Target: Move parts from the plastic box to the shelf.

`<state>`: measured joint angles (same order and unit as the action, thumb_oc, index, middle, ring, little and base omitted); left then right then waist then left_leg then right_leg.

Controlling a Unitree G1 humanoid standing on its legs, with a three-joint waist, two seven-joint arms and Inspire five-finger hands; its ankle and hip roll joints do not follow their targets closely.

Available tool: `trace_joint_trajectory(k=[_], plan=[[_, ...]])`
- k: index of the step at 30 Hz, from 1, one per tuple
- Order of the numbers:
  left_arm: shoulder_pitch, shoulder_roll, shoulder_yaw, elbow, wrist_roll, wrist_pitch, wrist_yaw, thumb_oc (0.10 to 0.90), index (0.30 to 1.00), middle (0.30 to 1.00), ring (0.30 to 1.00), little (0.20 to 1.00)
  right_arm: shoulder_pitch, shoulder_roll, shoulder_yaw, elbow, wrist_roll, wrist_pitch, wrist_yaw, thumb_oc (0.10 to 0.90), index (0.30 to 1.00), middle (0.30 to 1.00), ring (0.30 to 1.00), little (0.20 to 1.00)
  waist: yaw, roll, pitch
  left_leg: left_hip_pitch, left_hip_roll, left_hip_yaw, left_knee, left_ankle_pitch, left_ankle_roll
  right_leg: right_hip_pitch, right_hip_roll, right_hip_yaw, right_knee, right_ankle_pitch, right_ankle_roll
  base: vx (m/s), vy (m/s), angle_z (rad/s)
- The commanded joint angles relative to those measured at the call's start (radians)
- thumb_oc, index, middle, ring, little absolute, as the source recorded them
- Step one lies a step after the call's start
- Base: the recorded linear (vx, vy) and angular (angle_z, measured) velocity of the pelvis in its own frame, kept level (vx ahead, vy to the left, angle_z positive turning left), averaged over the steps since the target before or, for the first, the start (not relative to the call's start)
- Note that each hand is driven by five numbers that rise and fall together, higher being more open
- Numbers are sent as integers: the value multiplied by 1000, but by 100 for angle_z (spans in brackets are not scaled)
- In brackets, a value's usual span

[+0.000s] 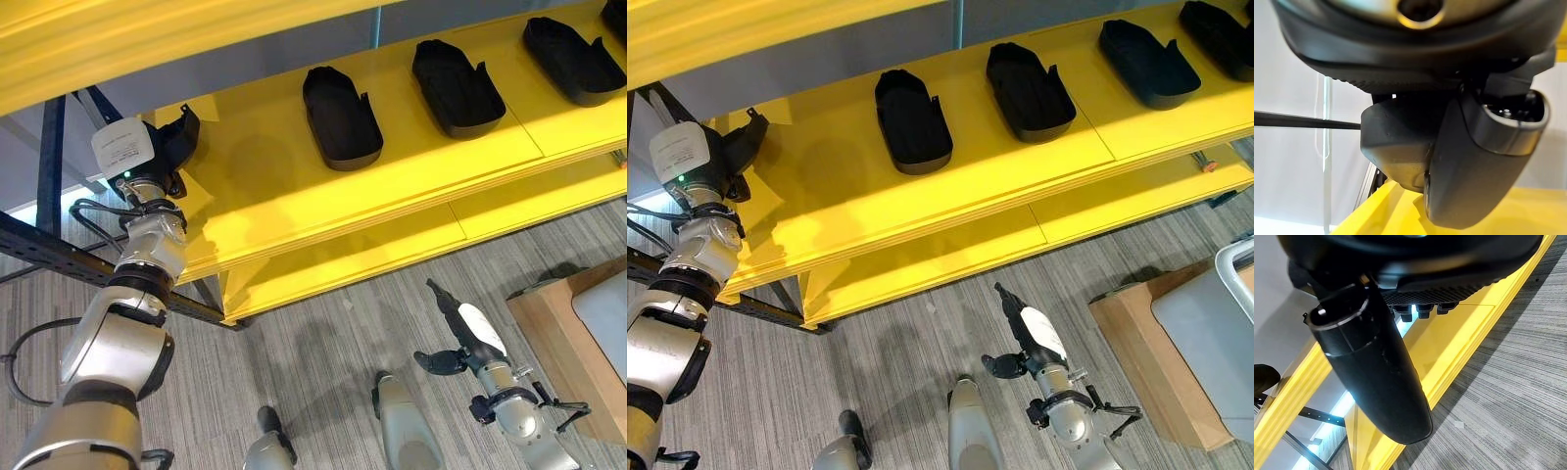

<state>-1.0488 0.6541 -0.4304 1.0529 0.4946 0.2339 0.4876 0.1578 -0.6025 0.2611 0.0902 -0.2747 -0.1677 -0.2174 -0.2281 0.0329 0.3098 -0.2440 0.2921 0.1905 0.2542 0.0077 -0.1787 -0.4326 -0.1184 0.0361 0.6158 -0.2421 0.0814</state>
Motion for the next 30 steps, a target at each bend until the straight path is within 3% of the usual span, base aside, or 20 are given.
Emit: trace_joint_trajectory(k=[1,16,30], plan=[[-120,79,-44,14,75,-11,-9,400,300,300,300,300,-37,-4,-20,-84,-17,-82,-35,900,1000,1000,1000,1000,-10,-42,-44,-57,6,-16,153,-64,39,83,-9,-7,-102,49,12,0,0,0],[-158,61,-102,131,121,-16,-83,400,300,300,300,300,-41,-14,-5,-86,-13,-89,-21,900,1000,1000,1000,1000,-15,-41,-47,-71,10,-14,164,-67,38,64,-8,3,-93,55,16,0,0,0],[-90,124,-84,236,75,-58,-150,400,300,300,300,300,-25,-19,-12,-101,21,-102,5,900,1000,1000,1000,1000,-31,-41,-65,-67,21,-4,181,-95,28,57,-4,23,-83,44,26,17,7,-6]])
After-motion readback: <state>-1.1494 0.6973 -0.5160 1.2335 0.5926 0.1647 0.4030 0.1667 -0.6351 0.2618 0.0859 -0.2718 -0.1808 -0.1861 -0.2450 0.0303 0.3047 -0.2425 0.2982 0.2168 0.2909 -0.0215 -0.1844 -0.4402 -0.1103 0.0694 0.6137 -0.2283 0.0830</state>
